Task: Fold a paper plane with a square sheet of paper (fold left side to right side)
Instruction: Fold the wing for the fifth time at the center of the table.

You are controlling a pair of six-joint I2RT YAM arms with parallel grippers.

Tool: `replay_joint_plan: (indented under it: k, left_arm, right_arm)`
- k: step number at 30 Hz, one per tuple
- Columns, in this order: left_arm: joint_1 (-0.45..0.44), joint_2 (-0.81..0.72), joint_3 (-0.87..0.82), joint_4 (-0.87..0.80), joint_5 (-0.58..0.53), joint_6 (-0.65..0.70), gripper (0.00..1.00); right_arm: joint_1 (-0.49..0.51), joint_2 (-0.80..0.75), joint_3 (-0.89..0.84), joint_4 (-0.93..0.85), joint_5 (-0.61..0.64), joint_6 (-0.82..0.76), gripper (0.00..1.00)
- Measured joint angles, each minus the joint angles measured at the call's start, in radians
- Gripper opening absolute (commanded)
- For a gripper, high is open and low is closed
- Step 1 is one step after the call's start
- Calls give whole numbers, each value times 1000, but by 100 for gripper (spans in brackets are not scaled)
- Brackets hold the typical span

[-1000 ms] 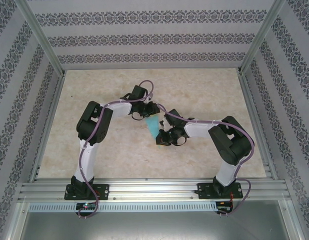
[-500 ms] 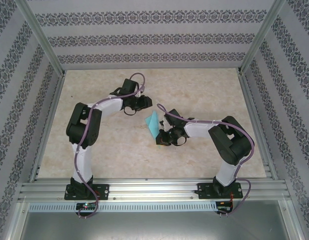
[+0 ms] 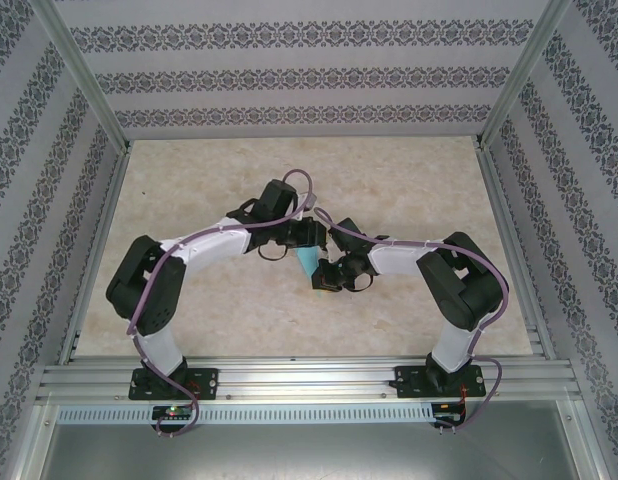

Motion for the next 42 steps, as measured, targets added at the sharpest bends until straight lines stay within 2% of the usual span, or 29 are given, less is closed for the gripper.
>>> replay_joint_plan:
  k: [12,18,31,42]
  left_arm:
    - [8,135,109,-41,58,0,23]
    - [14,117,74,-1,72,-2,24]
    - [61,31,-50,54,3,-38,27]
    - [60,100,2,99,32,-60,27]
  right_arm:
    - [-27,6,-2,-19,-39,104,8]
    - [-26,6,-3,-17,-38,94,8]
    - [-24,3,-7,-9,-34,26,8]
    - [-24,3,-8,-8,-34,22,8]
